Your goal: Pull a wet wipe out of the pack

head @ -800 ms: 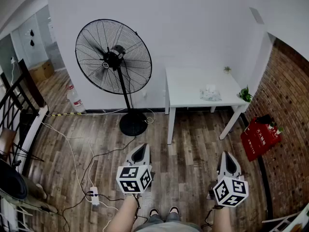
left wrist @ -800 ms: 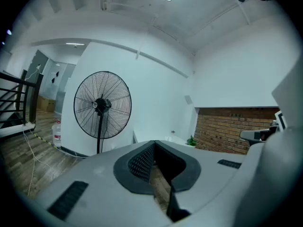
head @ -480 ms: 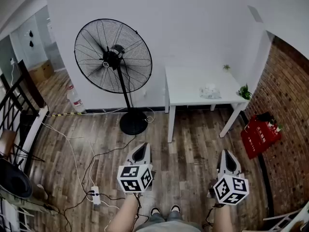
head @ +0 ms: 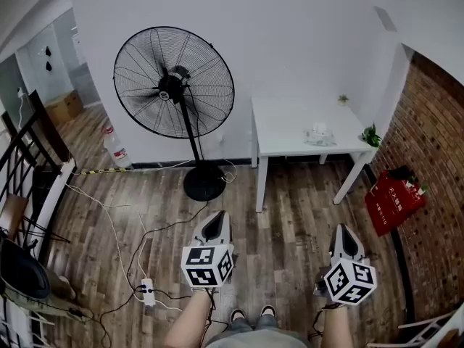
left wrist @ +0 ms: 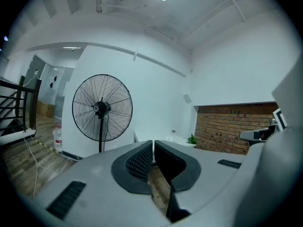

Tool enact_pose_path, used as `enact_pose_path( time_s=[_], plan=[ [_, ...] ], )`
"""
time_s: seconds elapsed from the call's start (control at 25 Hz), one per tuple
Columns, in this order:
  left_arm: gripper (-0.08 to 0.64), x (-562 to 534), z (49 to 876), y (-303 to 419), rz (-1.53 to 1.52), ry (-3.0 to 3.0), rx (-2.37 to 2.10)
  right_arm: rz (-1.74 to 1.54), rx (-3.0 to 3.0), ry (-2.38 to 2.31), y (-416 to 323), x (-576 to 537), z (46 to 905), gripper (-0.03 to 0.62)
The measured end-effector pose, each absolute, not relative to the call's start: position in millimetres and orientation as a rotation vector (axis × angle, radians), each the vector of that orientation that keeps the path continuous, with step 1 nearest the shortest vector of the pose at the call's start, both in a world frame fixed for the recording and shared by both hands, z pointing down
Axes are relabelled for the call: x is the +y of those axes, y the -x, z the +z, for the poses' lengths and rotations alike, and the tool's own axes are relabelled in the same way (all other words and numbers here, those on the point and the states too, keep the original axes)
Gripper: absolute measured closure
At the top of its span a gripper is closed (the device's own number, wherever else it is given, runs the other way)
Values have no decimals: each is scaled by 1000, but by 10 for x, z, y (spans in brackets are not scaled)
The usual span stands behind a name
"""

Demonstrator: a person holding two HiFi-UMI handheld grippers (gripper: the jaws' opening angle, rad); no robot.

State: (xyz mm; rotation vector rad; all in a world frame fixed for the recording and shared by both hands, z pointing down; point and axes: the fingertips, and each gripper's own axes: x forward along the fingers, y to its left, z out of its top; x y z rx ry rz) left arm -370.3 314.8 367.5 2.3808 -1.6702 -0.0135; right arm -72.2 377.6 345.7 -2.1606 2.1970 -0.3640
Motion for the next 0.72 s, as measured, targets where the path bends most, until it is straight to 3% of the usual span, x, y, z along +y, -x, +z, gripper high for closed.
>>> enact_pose_path(
  time_s=[0.36, 0.48, 0.64, 0.72],
  plan=[
    [554, 3129, 3696, 3799, -1, -2401, -1639, -370, 2203, 2169, 888, 3793, 3479, 591],
    [485, 3073, 3706, 3792, 2, -2408, -1609, -370, 2201, 2174, 909, 3762, 3483, 591],
    [475, 3003, 3721, 3850, -2, -2409, -1601, -364, 2192, 2186, 958, 3750, 3493, 591],
    [432, 2973, 3718, 3872, -6, -2414, -1598, -365, 2181, 2194, 968, 3755, 3501, 591]
  ],
)
